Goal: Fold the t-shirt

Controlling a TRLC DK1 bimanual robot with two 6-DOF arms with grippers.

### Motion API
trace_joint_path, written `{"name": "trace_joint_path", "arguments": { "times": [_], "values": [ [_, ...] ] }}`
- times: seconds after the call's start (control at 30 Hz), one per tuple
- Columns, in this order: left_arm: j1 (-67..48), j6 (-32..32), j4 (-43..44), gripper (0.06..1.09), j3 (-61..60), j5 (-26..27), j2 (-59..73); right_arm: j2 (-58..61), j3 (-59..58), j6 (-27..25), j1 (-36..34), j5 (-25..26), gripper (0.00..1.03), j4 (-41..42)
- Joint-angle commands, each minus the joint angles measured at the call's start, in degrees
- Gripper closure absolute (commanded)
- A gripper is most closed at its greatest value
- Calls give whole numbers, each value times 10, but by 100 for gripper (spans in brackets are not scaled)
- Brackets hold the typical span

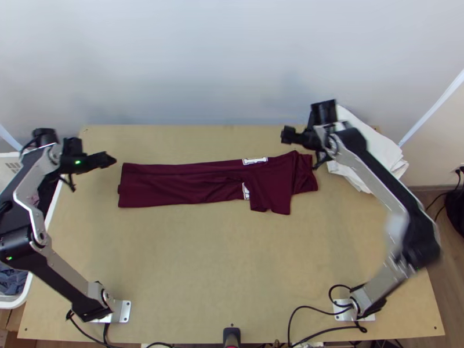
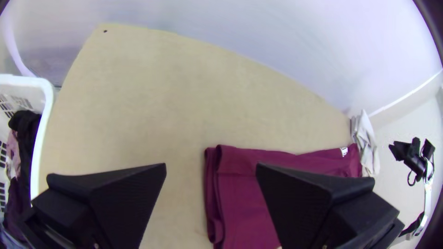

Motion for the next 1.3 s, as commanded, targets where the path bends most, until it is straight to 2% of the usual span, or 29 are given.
{"name": "trace_joint_path", "arguments": {
  "times": [0.0,0.27,0.37,0.73,1.03,1.27],
  "values": [
    [22,25,-24,15,-44,34,-24,-83,-4,47,7,-42,4,-20],
    [34,58,-4,15,-123,39,-29,-121,84,146,-42,-209,4,-74],
    [28,62,3,15,-133,38,-27,-120,107,149,-52,-229,4,-84],
    [-43,44,31,15,-139,29,-8,-115,165,149,-61,-237,4,-117],
    [-147,-27,85,15,-146,-11,9,-114,205,147,-64,-237,4,-140],
    [-140,-22,69,15,-135,-25,-4,-118,204,143,-68,-237,4,-150]
  ]
}}
